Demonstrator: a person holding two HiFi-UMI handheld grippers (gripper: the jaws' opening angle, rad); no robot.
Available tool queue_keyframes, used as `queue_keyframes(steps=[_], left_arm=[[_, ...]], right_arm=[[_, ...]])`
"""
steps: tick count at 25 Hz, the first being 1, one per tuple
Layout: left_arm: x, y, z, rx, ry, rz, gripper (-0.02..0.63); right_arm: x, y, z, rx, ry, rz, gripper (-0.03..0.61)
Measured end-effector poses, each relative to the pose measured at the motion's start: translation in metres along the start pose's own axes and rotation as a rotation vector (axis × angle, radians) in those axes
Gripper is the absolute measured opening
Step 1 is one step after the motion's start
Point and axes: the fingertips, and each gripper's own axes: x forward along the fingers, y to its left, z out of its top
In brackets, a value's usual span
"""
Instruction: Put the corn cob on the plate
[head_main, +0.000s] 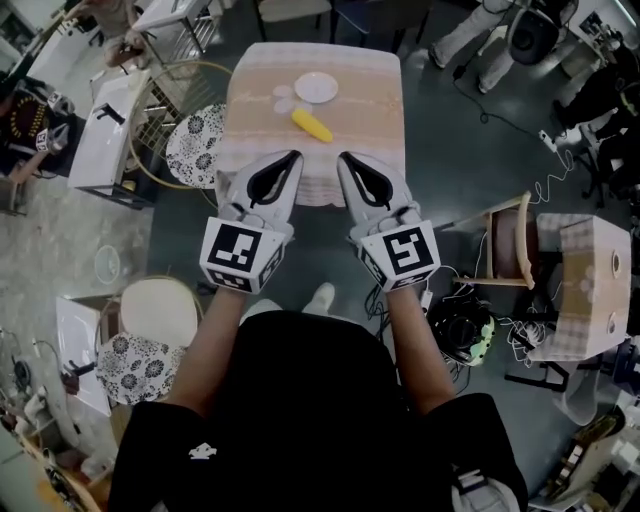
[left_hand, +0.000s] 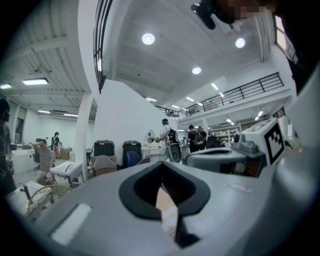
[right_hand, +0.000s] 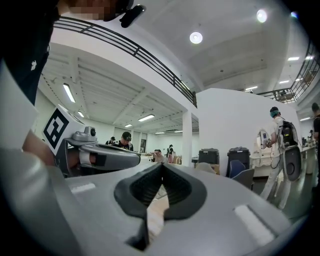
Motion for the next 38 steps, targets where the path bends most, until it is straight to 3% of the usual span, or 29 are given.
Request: queue_keyframes(steps=[17, 38], left_arm=[[0.016, 0.006, -0.009, -0.009, 0.038, 0.028, 0.003], [0.063, 0.084, -0.016, -0.014, 0.034, -0.060, 0.003]], right_arm=[[0.014, -0.014, -0.013, 0.010, 0.018, 0.027, 0.002], [0.096, -0.036, -0.017, 0.016, 0.031, -0.063, 0.002]])
